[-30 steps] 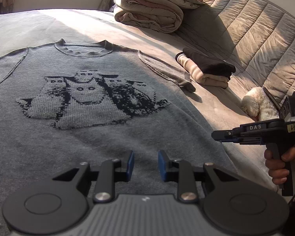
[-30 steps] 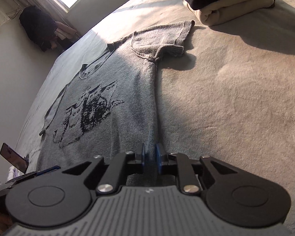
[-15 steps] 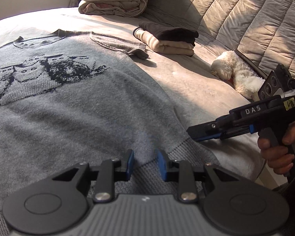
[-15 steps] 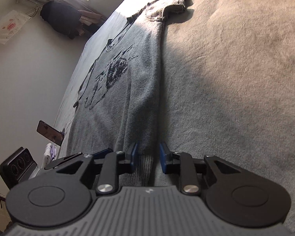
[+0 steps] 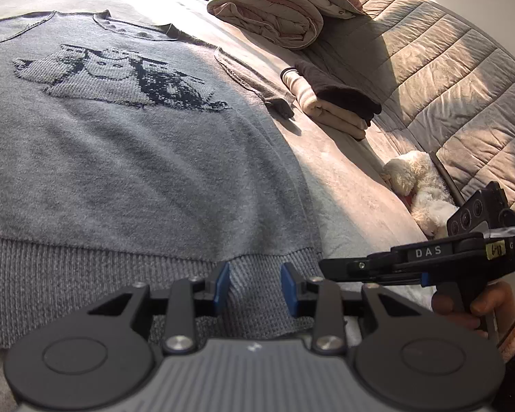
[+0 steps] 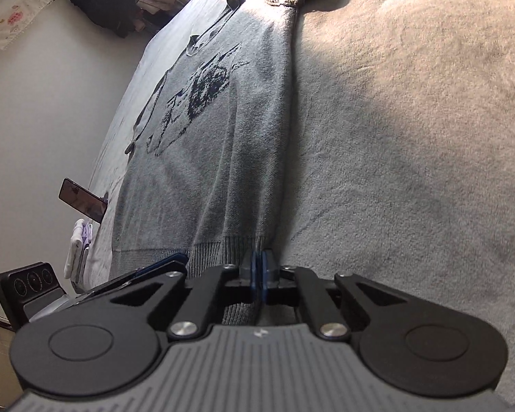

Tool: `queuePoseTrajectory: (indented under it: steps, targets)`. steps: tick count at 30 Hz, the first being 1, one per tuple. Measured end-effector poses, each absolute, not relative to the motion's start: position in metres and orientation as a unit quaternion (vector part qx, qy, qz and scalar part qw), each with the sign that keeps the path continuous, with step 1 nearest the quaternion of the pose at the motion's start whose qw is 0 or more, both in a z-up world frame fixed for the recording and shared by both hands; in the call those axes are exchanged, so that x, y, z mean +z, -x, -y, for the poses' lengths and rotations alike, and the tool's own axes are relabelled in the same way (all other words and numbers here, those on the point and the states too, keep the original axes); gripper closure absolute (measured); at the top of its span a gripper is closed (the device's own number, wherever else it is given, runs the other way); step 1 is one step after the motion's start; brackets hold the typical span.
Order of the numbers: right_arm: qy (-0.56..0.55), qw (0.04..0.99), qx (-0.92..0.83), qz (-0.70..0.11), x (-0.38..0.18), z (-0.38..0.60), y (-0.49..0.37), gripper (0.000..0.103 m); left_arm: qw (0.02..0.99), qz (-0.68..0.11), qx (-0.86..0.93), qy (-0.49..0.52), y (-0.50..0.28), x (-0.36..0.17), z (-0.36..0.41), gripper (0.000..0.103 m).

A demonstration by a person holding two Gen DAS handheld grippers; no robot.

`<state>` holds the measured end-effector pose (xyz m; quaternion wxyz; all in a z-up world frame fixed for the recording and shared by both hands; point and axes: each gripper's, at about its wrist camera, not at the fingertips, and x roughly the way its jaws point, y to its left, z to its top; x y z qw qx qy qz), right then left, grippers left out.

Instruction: Fold clothes

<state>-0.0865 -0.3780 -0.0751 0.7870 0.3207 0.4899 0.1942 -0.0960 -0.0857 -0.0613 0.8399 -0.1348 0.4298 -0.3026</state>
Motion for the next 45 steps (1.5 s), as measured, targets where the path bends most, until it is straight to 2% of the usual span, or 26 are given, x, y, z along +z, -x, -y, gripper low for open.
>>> queuePoseTrajectory:
  steps: [12,14,17,18,19,20,21,22,23,36,41,45]
  targets:
    - [-0.262,0.807,0.157,-0.506,-0.066,0.394,0.103,0.100,0.845,-0.427,-0.290,0.143,0.108,-0.057,0.073,0.065]
    - [-0.281,0.803,0.162,-0.501,-0.066,0.401,0.102,0.088,0.846,-0.427,-0.284,0.147,0.107,-0.057,0.068,0.064]
    - [-0.307,0.801,0.153,-0.491,-0.065,0.409,0.098,0.083,0.847,-0.426,-0.279,0.153,0.102,-0.056,0.064,0.064]
    - [-0.318,0.800,0.149,-0.486,-0.064,0.412,0.097,0.078,0.847,-0.426,-0.279,0.154,0.101,-0.055,0.063,0.064]
    - [-0.331,0.799,0.148,-0.480,-0.064,0.415,0.095,0.066,0.846,-0.425,-0.281,0.154,0.100,-0.054,0.064,0.066]
    - [-0.345,0.797,0.147,-0.472,-0.064,0.418,0.094,0.063,0.846,-0.424,-0.288,0.147,0.099,-0.053,0.067,0.068]
    - [-0.356,0.797,0.144,-0.467,-0.064,0.421,0.092,0.063,0.845,-0.424,-0.295,0.140,0.099,-0.052,0.070,0.072]
    - [-0.362,0.796,0.141,-0.463,-0.064,0.423,0.090,0.063,0.844,-0.423,-0.302,0.133,0.099,-0.050,0.073,0.082]
    - [-0.367,0.796,0.137,-0.460,-0.065,0.425,0.088,0.063,0.844,-0.418,-0.309,0.128,0.100,-0.049,0.077,0.083]
    - [-0.428,0.777,0.128,-0.443,-0.083,0.431,0.039,0.063,0.832,-0.399,-0.375,0.085,0.085,-0.053,0.149,0.083]
    - [-0.354,0.836,0.116,-0.403,-0.058,0.416,0.028,0.068,0.829,-0.397,-0.384,0.090,0.079,-0.058,0.156,0.083]
    - [-0.299,0.867,0.133,-0.377,-0.044,0.396,0.020,0.068,0.830,-0.414,-0.369,0.062,0.074,-0.068,0.152,0.083]
